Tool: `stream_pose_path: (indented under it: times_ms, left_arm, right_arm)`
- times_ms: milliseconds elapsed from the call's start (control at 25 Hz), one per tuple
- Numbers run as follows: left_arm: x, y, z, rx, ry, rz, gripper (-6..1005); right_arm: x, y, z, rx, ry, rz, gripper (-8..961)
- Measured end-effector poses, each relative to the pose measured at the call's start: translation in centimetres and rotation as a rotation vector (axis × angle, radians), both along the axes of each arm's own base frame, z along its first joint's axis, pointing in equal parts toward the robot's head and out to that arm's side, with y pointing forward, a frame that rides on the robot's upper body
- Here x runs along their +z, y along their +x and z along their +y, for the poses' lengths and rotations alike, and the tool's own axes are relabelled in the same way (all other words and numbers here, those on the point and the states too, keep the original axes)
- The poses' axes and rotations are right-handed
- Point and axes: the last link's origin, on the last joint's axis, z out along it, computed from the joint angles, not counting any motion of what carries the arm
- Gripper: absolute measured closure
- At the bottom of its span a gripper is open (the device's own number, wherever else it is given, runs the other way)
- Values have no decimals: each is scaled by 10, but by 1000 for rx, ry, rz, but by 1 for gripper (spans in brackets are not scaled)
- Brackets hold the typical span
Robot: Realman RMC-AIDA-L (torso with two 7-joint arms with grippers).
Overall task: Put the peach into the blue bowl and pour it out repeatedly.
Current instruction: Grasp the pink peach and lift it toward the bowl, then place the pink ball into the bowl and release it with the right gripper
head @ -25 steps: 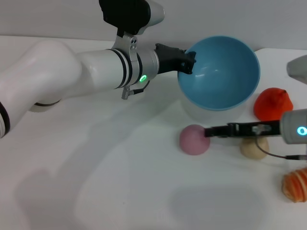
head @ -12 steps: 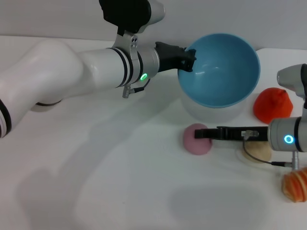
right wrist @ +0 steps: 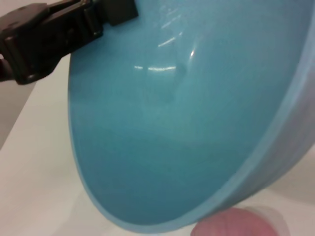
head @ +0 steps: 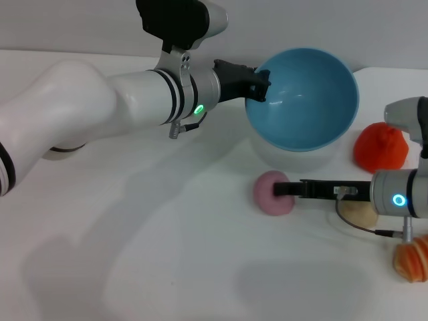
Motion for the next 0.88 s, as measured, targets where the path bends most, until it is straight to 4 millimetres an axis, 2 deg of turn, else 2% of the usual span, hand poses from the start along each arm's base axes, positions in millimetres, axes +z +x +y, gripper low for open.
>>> stream_pose_path:
  times_ms: [200,440,600,760,880]
  left_arm:
    - [1,-1,1,3,11,2,999]
    - [0,-9,1,11,21,28,999]
    - [-2,-14,1,14,36,51,1000]
    - [-4,-17,0,14,33,66,1001]
    - [-14,-13,-8,-25,-13,92,1000]
  right_arm:
    - [7,-3,0,29,-2,27,615]
    - [29,-6,-3,109,3,90,860]
    - [58,-19,-14,226,-1,216,907]
    - [104,-36,-33,370,99,442,908]
    - [126,-35,-35,411,177,456,908]
